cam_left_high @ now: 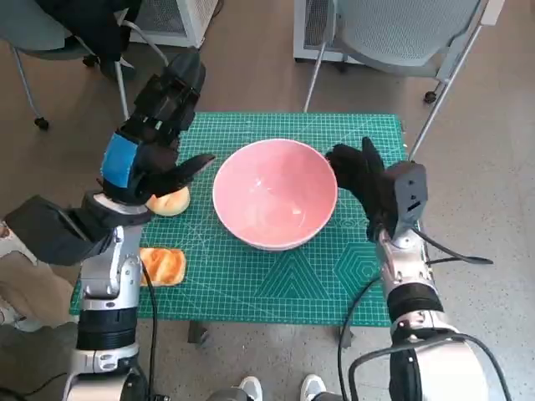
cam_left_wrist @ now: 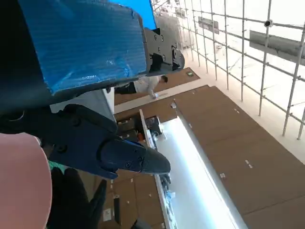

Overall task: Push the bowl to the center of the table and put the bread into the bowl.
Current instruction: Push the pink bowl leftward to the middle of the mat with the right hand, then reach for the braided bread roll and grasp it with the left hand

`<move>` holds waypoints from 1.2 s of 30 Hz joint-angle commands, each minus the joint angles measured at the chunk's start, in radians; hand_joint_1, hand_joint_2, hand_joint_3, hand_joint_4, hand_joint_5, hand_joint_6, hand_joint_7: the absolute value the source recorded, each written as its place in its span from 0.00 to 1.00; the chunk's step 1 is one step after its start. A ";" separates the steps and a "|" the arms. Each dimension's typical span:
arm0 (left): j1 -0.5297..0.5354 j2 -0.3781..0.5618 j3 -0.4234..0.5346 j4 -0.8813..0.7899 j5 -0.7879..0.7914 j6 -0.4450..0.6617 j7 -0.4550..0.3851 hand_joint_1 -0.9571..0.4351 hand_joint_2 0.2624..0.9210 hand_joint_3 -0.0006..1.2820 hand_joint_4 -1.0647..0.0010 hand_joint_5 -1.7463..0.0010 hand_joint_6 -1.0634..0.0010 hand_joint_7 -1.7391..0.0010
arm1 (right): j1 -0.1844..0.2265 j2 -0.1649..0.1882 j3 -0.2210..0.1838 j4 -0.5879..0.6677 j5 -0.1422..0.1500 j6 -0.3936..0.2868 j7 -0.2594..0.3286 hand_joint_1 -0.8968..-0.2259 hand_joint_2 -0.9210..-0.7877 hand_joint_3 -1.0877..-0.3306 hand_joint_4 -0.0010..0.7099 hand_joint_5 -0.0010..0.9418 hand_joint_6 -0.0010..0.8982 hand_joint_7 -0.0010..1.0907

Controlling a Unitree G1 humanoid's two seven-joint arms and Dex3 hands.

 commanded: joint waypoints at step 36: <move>0.001 -0.013 -0.006 0.003 0.008 -0.013 -0.014 0.25 1.00 0.11 0.96 1.00 0.87 0.86 | 0.094 0.089 0.026 -0.532 0.339 -0.424 0.492 0.25 0.00 0.38 0.08 0.01 0.06 0.16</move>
